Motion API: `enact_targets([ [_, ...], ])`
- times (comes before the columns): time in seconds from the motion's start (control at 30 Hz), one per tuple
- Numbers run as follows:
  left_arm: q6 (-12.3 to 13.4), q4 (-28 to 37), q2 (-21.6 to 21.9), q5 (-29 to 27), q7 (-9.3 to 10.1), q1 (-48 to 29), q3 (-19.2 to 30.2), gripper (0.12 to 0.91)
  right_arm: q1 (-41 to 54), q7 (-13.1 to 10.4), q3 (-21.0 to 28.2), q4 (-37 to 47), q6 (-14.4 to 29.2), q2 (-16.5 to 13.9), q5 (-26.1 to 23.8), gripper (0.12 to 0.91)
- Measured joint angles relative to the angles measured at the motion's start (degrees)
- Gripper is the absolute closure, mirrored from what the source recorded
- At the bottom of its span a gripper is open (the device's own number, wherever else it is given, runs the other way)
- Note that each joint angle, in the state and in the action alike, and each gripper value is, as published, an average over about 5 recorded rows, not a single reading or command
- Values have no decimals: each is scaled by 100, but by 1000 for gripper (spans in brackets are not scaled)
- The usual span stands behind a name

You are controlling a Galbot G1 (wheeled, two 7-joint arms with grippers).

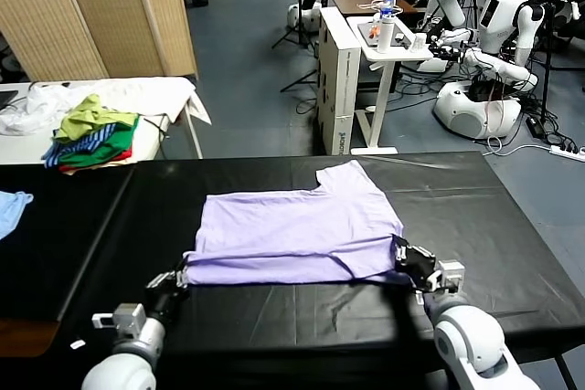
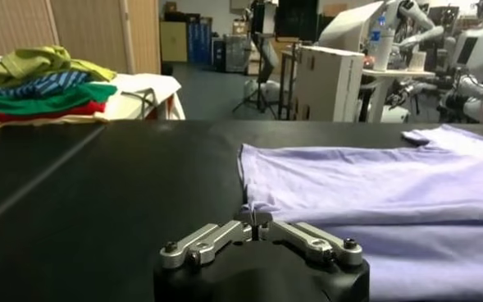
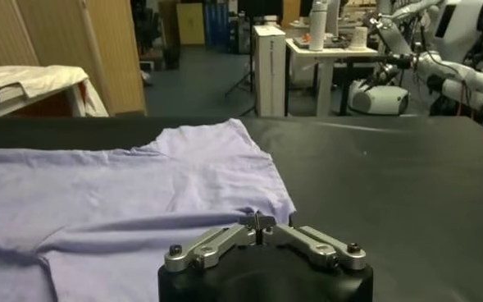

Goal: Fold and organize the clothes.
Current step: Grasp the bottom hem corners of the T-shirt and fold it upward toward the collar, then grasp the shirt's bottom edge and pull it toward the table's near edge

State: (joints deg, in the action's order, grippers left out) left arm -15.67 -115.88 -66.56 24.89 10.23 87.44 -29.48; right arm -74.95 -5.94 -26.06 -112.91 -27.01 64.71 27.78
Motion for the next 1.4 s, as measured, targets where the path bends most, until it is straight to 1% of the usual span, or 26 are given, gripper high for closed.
enact_targets([
  [0.03, -2, 11, 2, 0, -14, -22, 4, 806, -36, 39, -29, -36, -2, -5, -12, 743],
  [0.07, -5, 17, 2, 1, -28, -41, 7, 774, -77, 73, -60, -76, -4, -9, -31, 673],
  [0.13, -6, 21, -4, 4, -55, -68, 10, 648, -186, 119, -130, -170, -4, -17, -105, 559],
  [0.17, -5, 17, -11, 6, -62, -72, 11, 591, -256, 134, -170, -227, -5, -20, -151, 483],
  [0.23, -1, -5, -32, 9, -68, -62, 12, 438, -428, 153, -256, -358, -6, -22, -247, 369],
  [0.27, 0, -21, -45, 10, -68, -49, 12, 381, -524, 164, -298, -427, -2, -22, -284, 297],
  [0.33, 2, -61, -74, 8, -66, -12, 9, 271, -735, 196, -379, -564, 18, -22, -338, 205],
  [0.37, 1, -80, -88, 3, -64, 10, 6, 230, -839, 216, -414, -621, 36, -21, -358, 163],
  [0.4, 0, -100, -101, -6, -62, 36, 0, 189, -942, 236, -448, -669, 57, -20, -374, 141],
  [0.47, -4, -132, -121, -34, -59, 95, -18, 141, -1131, 265, -505, -736, 96, -10, -395, 125],
  [0.6, -18, -154, -148, -82, -53, 228, -63, 125, -1409, 280, -578, -798, 142, 29, -402, 119],
  [0.7, -18, -155, -168, -86, -49, 314, -98, 124, -1518, 283, -594, -810, 152, 57, -400, 140],
  [0.8, -16, -155, -177, -72, -47, 368, -125, 123, -1570, 290, -582, -806, 153, 76, -398, 203],
  [0.9, -18, -151, -177, -56, -44, 396, -141, 123, -1594, 298, -561, -789, 157, 86, -400, 292],
  [1.0, -20, -138, -177, -48, -43, 420, -146, 131, -1605, 301, -543, -766, 165, 94, -416, 426],
  [1.03, -20, -132, -177, -45, -43, 428, -146, 151, -1607, 302, -536, -761, 167, 96, -426, 493],
  [1.1, -21, -119, -181, -40, -45, 443, -146, 228, -1612, 302, -524, -759, 167, 101, -453, 604],
  [1.13, -21, -113, -183, -39, -47, 450, -146, 282, -1615, 302, -519, -764, 166, 103, -466, 678],
  [1.17, -21, -107, -185, -40, -50, 457, -144, 355, -1620, 302, -516, -772, 164, 104, -476, 733],
  [1.23, -20, -100, -188, -46, -55, 469, -138, 469, -1635, 301, -513, -795, 159, 100, -486, 826],
  [1.27, -20, -100, -189, -49, -57, 474, -132, 545, -1647, 301, -513, -811, 155, 95, -487, 856],
  [1.33, -19, -109, -189, -51, -59, 483, -118, 659, -1677, 298, -513, -845, 142, 78, -485, 881],
  [1.37, -19, -119, -189, -51, -62, 489, -110, 735, -1695, 297, -514, -865, 132, 68, -481, 885],
  [1.4, -19, -133, -188, -51, -68, 499, -100, 791, -1714, 296, -516, -886, 116, 56, -473, 885],
])
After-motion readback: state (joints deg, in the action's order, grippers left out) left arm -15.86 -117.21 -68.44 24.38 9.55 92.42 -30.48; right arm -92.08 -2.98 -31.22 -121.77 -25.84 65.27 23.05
